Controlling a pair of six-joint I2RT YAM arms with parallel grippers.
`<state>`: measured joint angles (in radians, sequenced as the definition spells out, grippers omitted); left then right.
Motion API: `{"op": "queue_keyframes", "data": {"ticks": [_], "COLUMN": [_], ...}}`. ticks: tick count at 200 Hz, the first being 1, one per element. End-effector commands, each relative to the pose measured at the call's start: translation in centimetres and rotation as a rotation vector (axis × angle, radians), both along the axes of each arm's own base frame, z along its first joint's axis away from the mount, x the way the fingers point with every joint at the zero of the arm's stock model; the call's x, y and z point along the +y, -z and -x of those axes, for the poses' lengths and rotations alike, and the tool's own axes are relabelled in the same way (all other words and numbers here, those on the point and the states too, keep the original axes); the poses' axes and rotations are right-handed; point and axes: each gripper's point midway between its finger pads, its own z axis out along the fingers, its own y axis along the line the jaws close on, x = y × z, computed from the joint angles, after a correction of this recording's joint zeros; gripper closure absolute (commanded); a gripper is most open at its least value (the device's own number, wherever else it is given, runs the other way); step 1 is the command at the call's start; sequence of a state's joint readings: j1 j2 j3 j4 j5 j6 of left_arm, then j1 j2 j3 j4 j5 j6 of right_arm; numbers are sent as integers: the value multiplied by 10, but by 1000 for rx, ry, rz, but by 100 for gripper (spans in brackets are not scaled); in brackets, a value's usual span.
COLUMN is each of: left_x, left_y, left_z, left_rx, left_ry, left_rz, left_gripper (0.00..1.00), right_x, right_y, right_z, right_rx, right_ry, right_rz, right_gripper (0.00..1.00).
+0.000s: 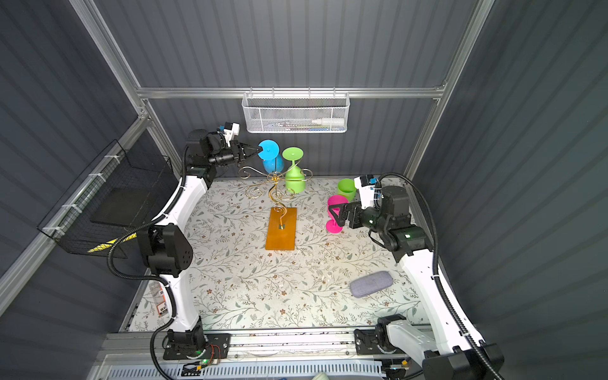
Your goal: Take the wine glass off the wine glass rack
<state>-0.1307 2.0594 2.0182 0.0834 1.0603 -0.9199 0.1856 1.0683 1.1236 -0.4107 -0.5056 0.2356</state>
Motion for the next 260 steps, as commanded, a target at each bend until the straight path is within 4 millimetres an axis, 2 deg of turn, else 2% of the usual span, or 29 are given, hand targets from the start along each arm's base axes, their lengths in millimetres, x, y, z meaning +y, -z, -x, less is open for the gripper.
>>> {"op": "queue_keyframes", "data": {"ticks": [1,41,107,260], "left_x": [-4,-11,-10,14], "left_y": [-19,-15,-11,-16], "left_z": [19,21,30,28], "left_rx": [-56,-49,-51,-58], "left_ry": [49,78,96,61], "left_rz": [0,0,-30,-36], "left_gripper": [100,100,100,100], "right_x": [-1,-1,-1,-2], "right_y": [-5,-4,-4,-1], "right_z": [3,4,4,3], "right_rx": [-20,-18,-19,-16], "right_ry": [-2,0,1,6], "right_rz": [-10,-9,-7,1], "right_gripper": [1,1,1,1]}}
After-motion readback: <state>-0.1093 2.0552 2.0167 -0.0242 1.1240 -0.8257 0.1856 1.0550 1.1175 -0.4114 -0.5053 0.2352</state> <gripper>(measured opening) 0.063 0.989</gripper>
